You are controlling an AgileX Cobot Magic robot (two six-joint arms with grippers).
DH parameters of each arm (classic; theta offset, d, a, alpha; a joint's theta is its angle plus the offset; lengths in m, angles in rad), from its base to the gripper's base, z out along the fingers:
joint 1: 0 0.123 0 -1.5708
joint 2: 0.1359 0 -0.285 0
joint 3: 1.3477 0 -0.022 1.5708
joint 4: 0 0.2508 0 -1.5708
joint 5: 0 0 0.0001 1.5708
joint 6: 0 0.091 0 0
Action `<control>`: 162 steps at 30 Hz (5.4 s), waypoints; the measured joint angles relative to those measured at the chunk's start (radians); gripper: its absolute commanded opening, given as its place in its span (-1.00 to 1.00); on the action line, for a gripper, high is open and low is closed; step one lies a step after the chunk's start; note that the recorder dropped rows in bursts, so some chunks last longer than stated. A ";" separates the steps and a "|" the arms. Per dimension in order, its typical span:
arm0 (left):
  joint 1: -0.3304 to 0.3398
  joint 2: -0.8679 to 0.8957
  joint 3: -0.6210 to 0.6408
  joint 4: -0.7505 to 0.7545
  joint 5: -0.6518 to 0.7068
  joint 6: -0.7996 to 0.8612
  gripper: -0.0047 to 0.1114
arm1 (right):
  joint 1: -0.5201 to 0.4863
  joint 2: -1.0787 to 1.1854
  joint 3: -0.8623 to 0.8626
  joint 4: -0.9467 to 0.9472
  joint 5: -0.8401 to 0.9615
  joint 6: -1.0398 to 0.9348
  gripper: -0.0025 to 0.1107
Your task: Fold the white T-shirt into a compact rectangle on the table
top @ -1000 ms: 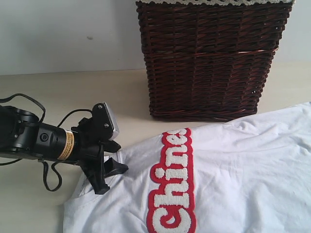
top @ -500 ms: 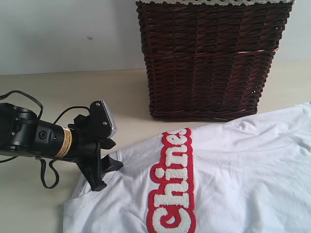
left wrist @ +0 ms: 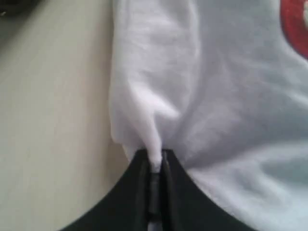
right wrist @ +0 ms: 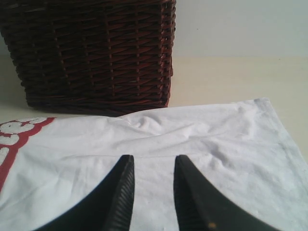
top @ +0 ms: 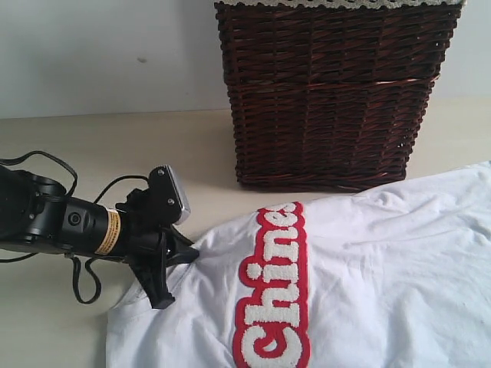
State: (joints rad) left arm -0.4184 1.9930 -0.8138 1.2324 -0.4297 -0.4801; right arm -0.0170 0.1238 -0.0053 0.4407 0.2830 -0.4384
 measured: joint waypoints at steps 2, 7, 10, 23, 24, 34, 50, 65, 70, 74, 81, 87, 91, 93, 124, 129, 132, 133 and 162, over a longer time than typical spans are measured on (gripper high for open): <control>0.000 -0.010 0.000 0.003 0.010 0.032 -0.91 | 0.000 0.000 0.000 0.000 0.000 0.000 -0.43; 0.000 -0.130 0.008 0.032 0.044 0.170 -0.91 | 0.000 0.000 0.000 0.000 0.000 0.000 -0.43; 0.000 -0.204 0.010 0.103 -0.015 0.155 -0.91 | 0.000 0.000 0.000 0.000 0.000 0.000 -0.43; 0.000 -0.273 0.179 0.504 -0.555 -0.193 -0.91 | 0.000 0.000 0.000 0.000 0.000 0.000 -0.43; 0.000 -0.273 0.192 0.507 -0.560 -0.197 -0.90 | 0.000 0.000 0.000 0.000 0.000 0.000 -0.43; 0.000 -0.273 0.231 0.514 -0.599 -0.207 0.04 | 0.000 0.000 0.000 0.000 0.000 0.000 -0.43; 0.004 -0.292 0.209 0.493 -0.774 -0.472 -0.02 | 0.000 0.000 0.000 0.000 0.000 0.000 -0.43; 0.060 -0.154 0.047 0.468 -0.205 -0.251 -0.23 | 0.000 0.000 0.000 0.000 0.000 0.000 -0.43; 0.060 -0.119 0.051 0.507 -0.357 -0.246 -0.64 | 0.000 0.000 0.000 0.000 0.000 0.000 -0.43; 0.053 -0.147 0.049 0.478 -0.544 -0.326 -0.92 | 0.000 0.000 0.000 0.000 0.000 0.000 -0.43; -0.047 -0.186 0.049 0.504 -0.763 -0.582 -0.92 | 0.000 0.000 0.000 0.000 0.000 0.000 -0.43; -0.175 -0.186 0.085 0.509 -0.776 -0.626 -0.92 | 0.000 0.000 0.000 0.000 0.000 0.000 -0.43; -0.276 -0.184 0.130 0.514 -0.780 -0.653 -0.92 | 0.000 0.000 0.000 0.000 0.000 0.000 -0.43; -0.309 -0.184 0.138 0.515 -0.784 -0.657 -0.92 | 0.000 0.000 0.000 0.000 0.000 0.000 -0.43; -0.306 -0.089 -0.034 0.515 -0.751 -0.715 -0.92 | 0.000 0.000 0.000 0.000 0.000 0.000 -0.43; -0.395 -0.093 -0.007 0.520 -0.753 -0.722 -0.92 | 0.000 0.000 0.000 0.000 0.000 0.000 -0.43; -0.367 -0.126 -0.054 0.525 -0.739 -0.745 -0.92 | 0.000 0.000 0.000 0.000 0.000 0.000 -0.43; -0.343 -0.144 -0.080 0.525 -0.721 -0.764 -0.92 | 0.000 0.000 0.000 0.000 0.000 0.000 -0.43; -0.352 -0.014 -0.037 0.515 -0.533 -0.616 -0.92 | 0.000 0.000 0.000 0.000 0.000 0.000 -0.43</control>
State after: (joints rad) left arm -0.7703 1.9789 -0.8510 1.7476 -0.9624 -1.0957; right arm -0.0170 0.1238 -0.0053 0.4407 0.2830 -0.4384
